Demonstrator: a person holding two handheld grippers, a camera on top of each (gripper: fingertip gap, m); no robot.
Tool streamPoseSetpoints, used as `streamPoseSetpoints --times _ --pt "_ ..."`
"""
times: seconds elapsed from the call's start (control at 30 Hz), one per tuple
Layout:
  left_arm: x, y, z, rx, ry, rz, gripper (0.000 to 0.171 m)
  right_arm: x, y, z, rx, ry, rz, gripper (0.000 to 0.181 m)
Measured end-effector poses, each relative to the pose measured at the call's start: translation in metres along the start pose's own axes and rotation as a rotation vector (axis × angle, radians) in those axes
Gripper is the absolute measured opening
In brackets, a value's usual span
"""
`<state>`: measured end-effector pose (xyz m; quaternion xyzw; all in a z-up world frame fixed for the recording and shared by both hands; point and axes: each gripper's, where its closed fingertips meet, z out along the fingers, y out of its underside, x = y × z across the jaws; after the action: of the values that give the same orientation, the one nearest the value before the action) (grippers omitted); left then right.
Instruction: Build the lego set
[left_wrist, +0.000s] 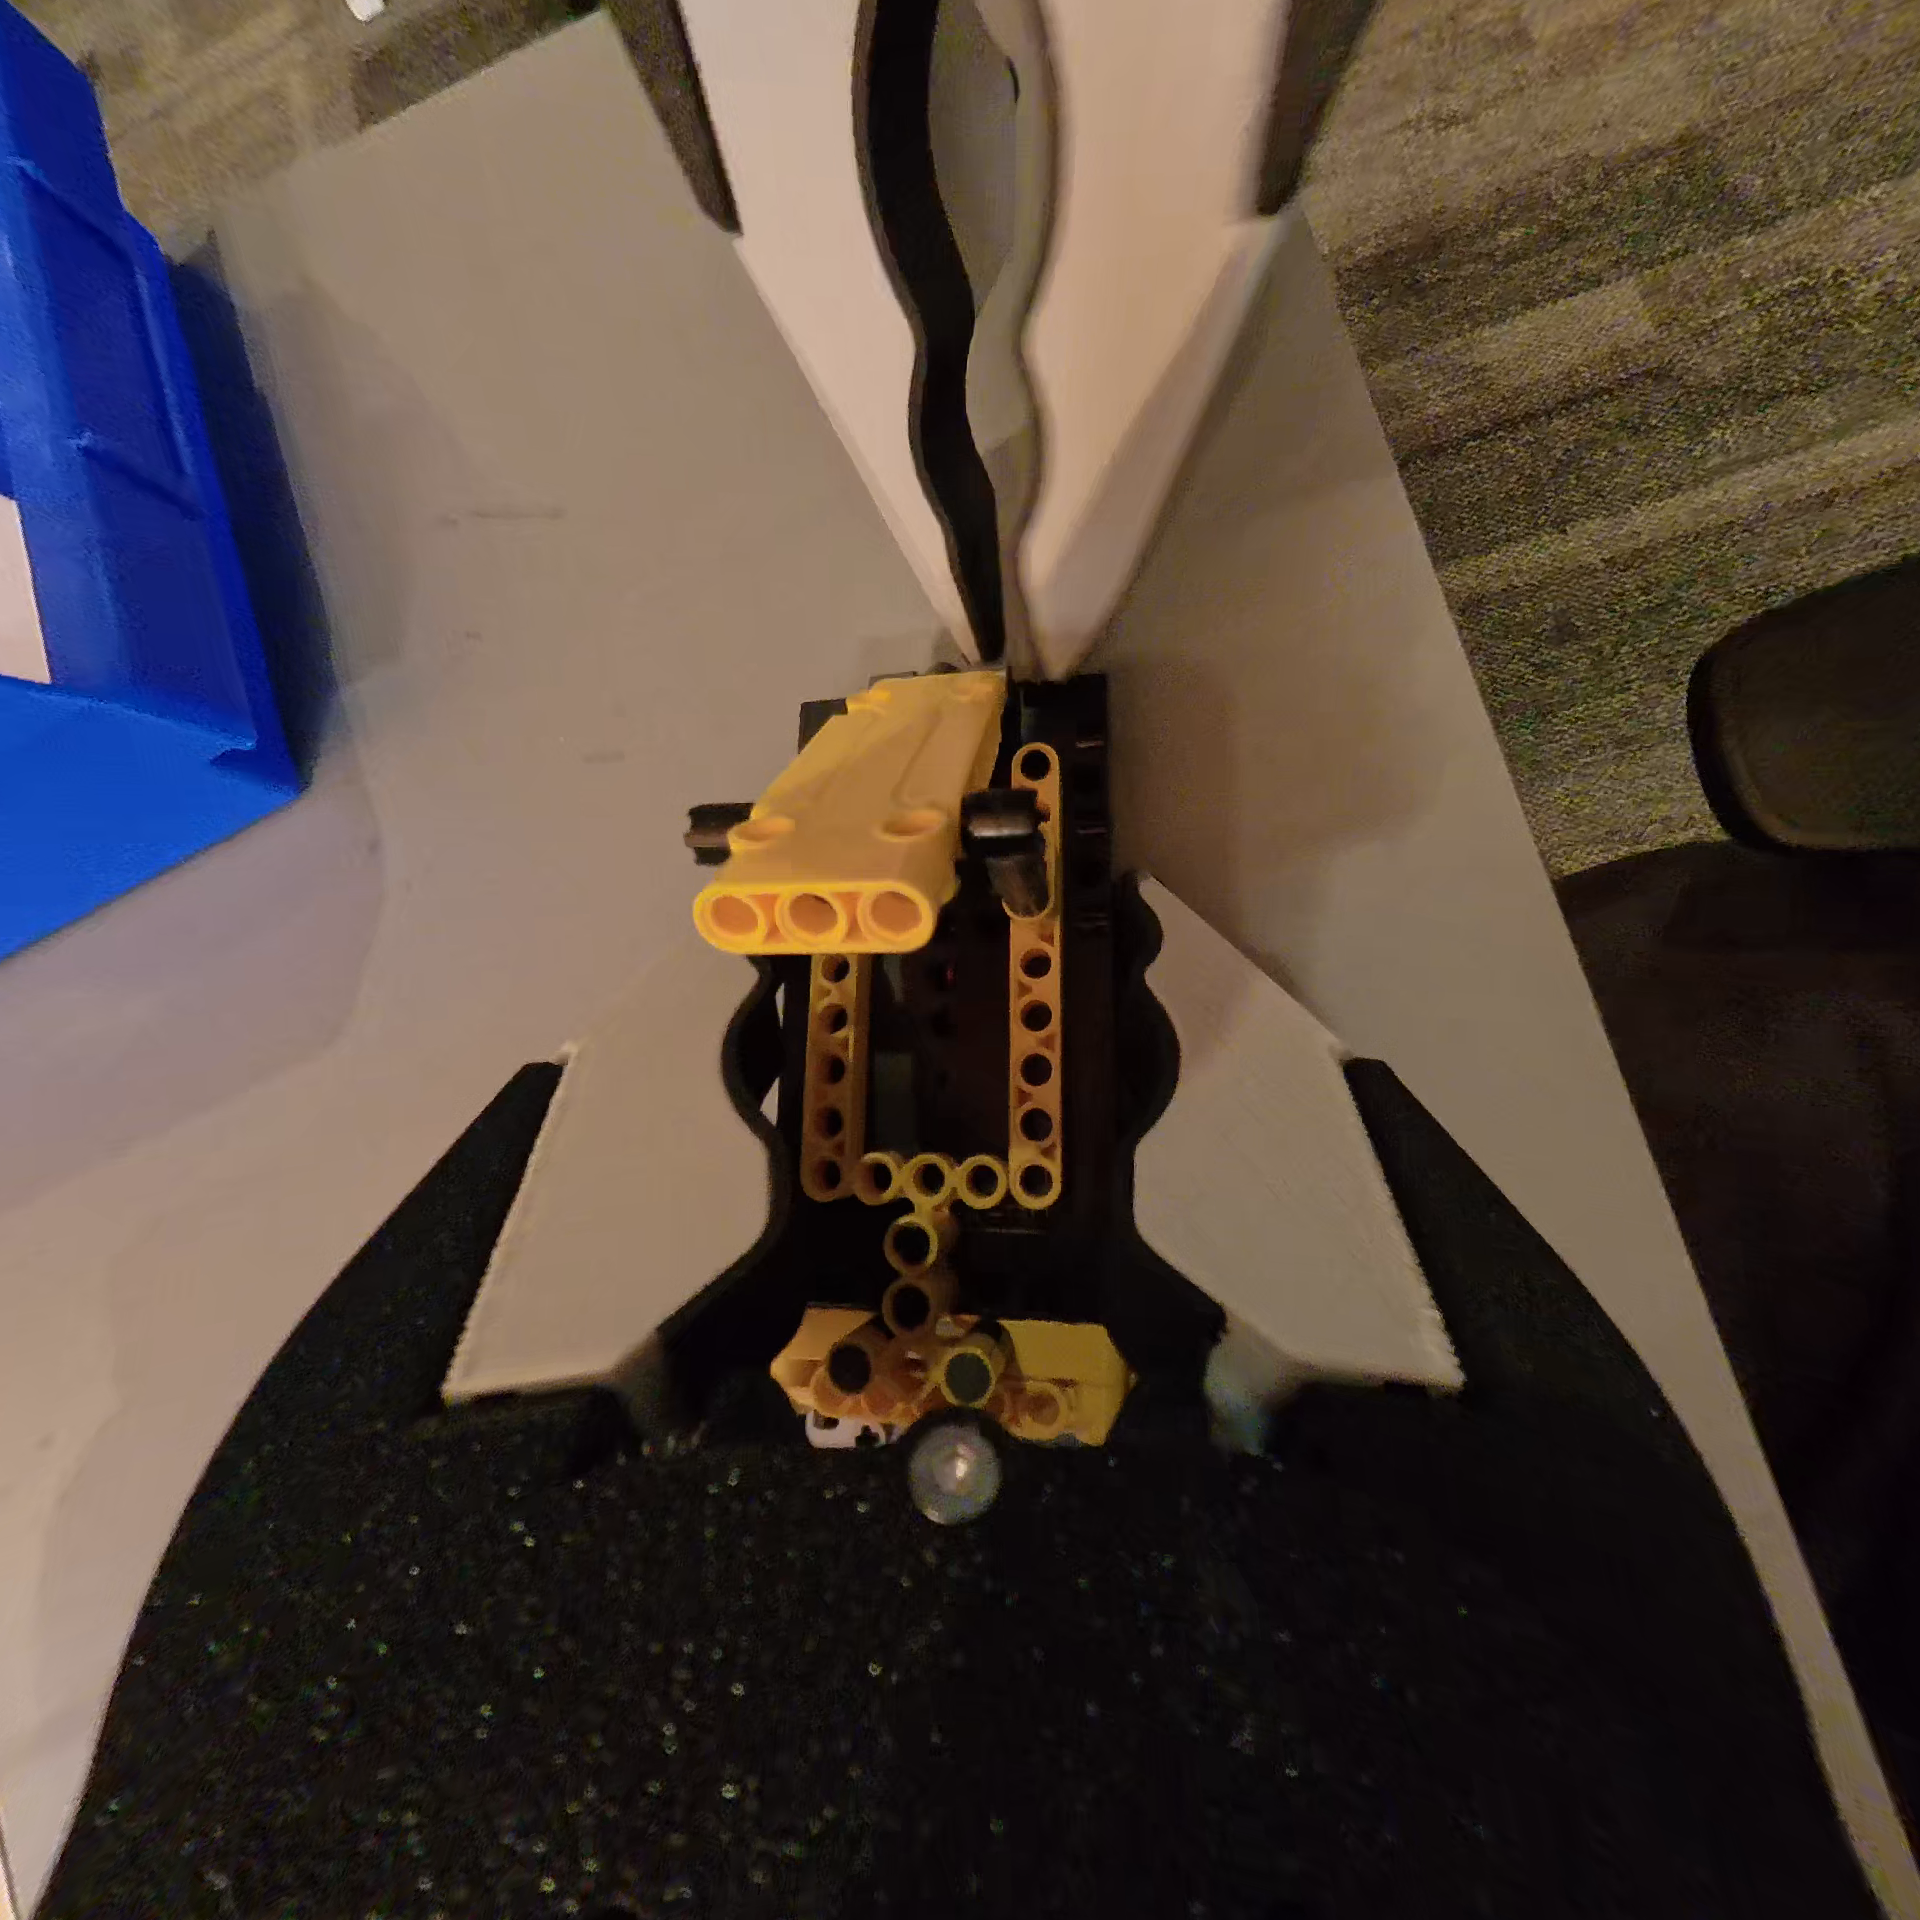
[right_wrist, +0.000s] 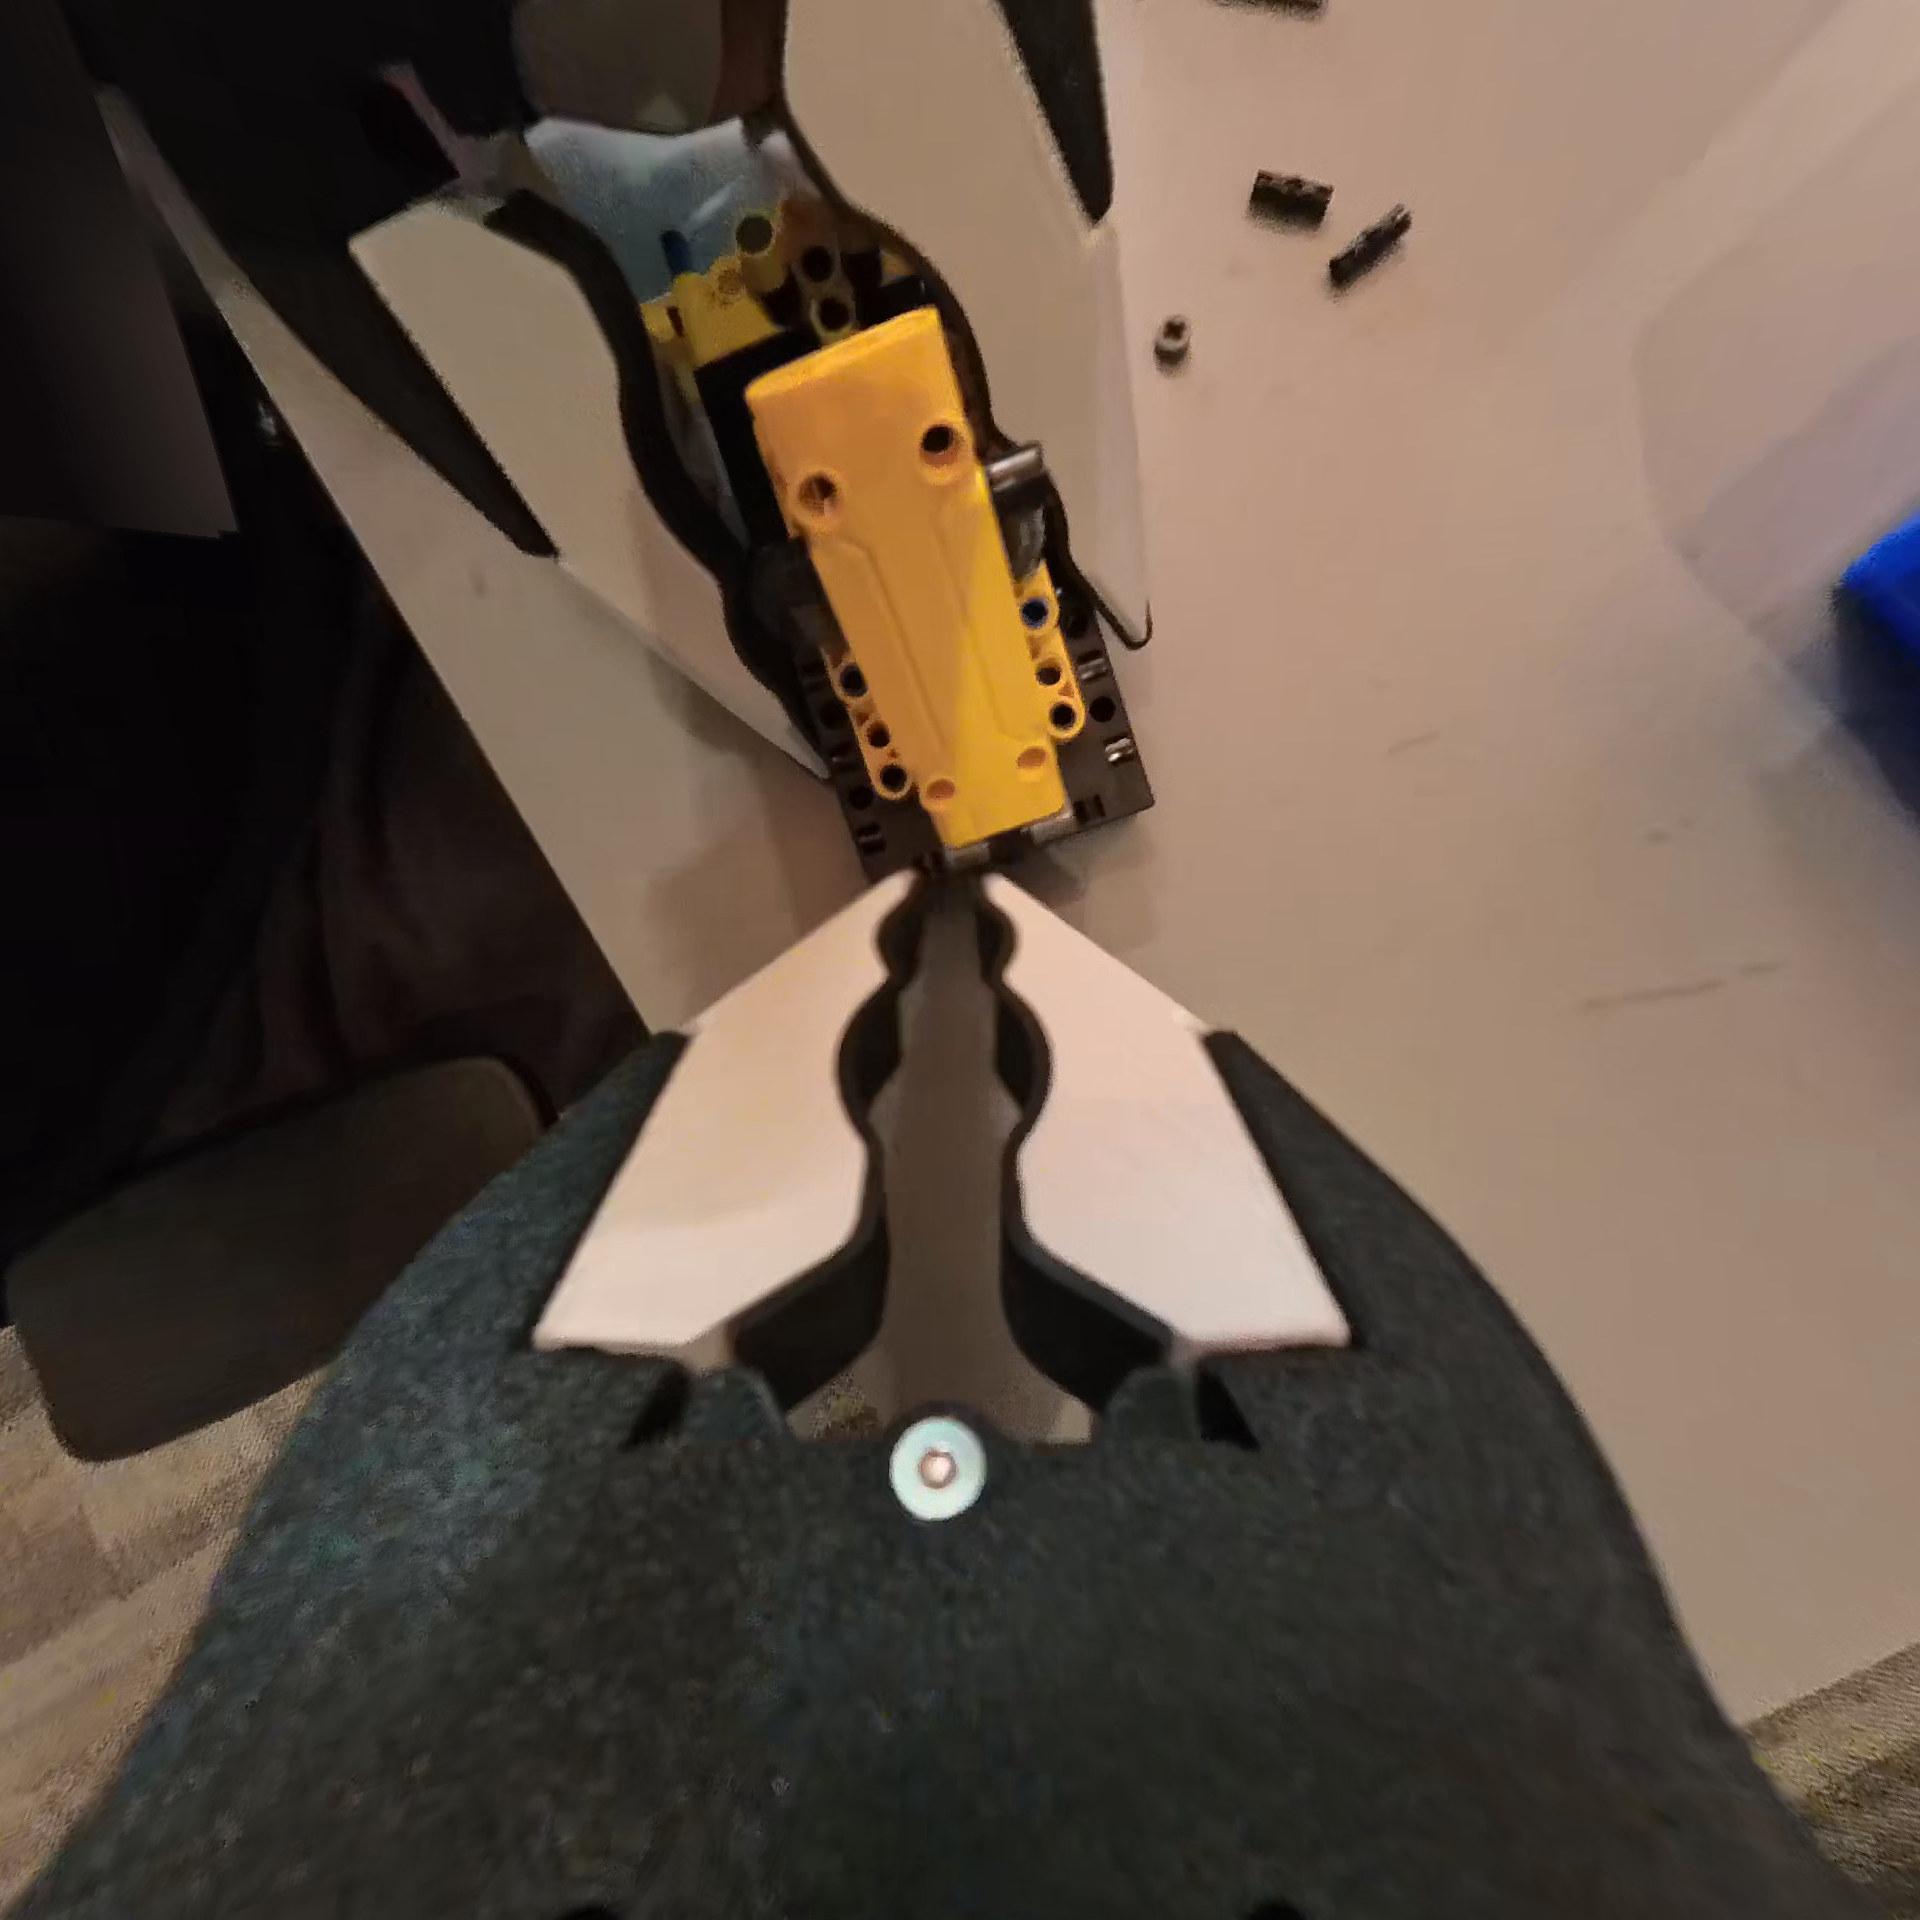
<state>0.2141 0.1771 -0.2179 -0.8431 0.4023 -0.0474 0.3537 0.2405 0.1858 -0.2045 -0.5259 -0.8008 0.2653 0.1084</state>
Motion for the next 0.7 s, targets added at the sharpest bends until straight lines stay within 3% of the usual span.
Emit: streamPoseSetpoints --times 0.03,0.1,0.3,0.4,0.5,0.63,0.7 --pt "0.0 -0.001 -0.001 -0.006 0.006 -0.01 0.064 -0.001 0.003 -0.002 0.015 0.015 0.005 0.022" --pt "-0.004 -0.007 -0.007 0.018 -0.009 -0.046 0.067 -0.004 0.008 -0.006 0.076 0.06 0.023 0.023" --pt "-0.02 -0.014 -0.064 0.269 -0.045 -0.204 0.066 -0.013 0.013 -0.008 0.331 0.213 0.192 0.037" --pt "-0.048 -0.005 -0.096 0.417 -0.201 -0.324 0.064 -0.007 0.011 -0.001 0.411 0.353 0.259 0.039" --pt "-0.061 0.016 -0.111 0.46 -0.314 -0.369 0.064 -0.01 0.005 0.01 0.473 0.418 0.346 0.041" --pt "-0.064 0.035 -0.115 0.447 -0.357 -0.391 0.057 -0.017 0.002 0.021 0.396 0.583 0.357 0.04" --pt "-0.071 0.044 -0.11 0.399 -0.384 -0.419 0.056 -0.025 -0.002 0.025 0.337 0.677 0.343 0.026"
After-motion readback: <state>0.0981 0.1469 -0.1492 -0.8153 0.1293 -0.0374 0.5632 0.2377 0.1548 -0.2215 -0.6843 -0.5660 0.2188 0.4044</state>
